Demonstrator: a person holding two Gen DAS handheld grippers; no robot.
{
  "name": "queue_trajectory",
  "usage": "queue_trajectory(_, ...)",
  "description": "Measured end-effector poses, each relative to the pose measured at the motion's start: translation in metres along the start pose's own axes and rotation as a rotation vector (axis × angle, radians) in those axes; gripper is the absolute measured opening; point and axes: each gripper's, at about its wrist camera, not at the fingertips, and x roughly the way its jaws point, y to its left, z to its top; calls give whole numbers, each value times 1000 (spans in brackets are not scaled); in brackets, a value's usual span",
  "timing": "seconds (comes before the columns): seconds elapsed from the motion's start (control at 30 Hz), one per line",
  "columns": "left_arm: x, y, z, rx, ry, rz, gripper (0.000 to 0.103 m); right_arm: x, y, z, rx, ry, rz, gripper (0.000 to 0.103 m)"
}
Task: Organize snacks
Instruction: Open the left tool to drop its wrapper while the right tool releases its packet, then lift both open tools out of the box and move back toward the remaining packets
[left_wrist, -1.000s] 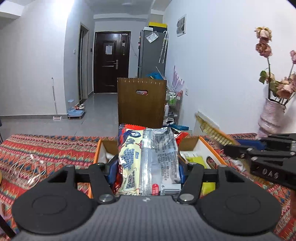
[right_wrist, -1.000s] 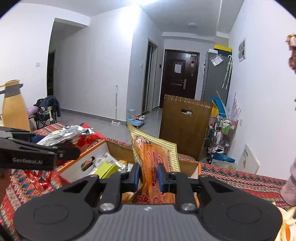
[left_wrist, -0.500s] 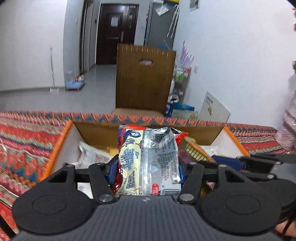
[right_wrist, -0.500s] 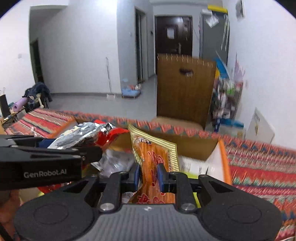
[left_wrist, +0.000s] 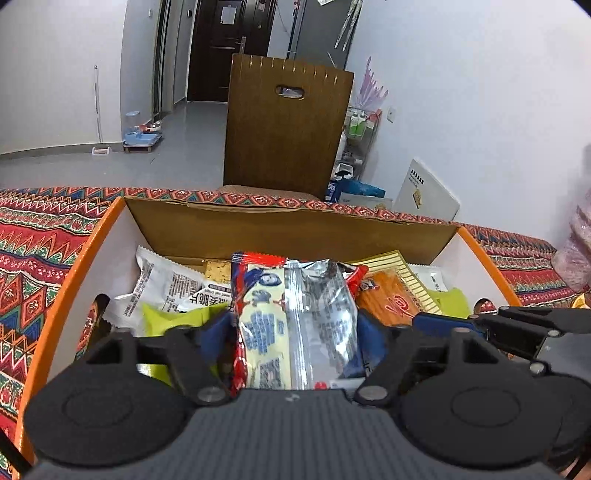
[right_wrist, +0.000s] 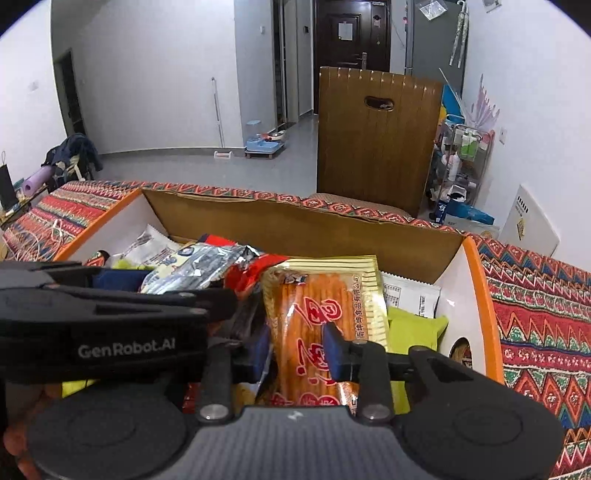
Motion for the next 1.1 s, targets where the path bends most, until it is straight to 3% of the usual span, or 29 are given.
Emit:
queue_trajectory(0.03,-2,-1,1,2,0,-5,88,-1,0,0,-2,5,9,55)
queue_trajectory(0.07,-4,-2,1,12,-3,2,88,-5,1,-1,-5,8,4,63)
queue_trajectory(0.33,-49,-6,3,55,-87,40,92,-47,13,1,-47,-34,-36,63)
queue_trajectory(0.6,-119,-3,-4,105,-168,61,98,-116,12,-17,-50,-102,-63,65)
queue_trajectory(0.83,-186,-2,-34,117,-226,60,99,-181,20,-49,-68,-172,-101,71)
queue_trajectory(1.1,-269,-10,-93,116,-271,28,100,-254,45,-102,-76,-230,-112,76)
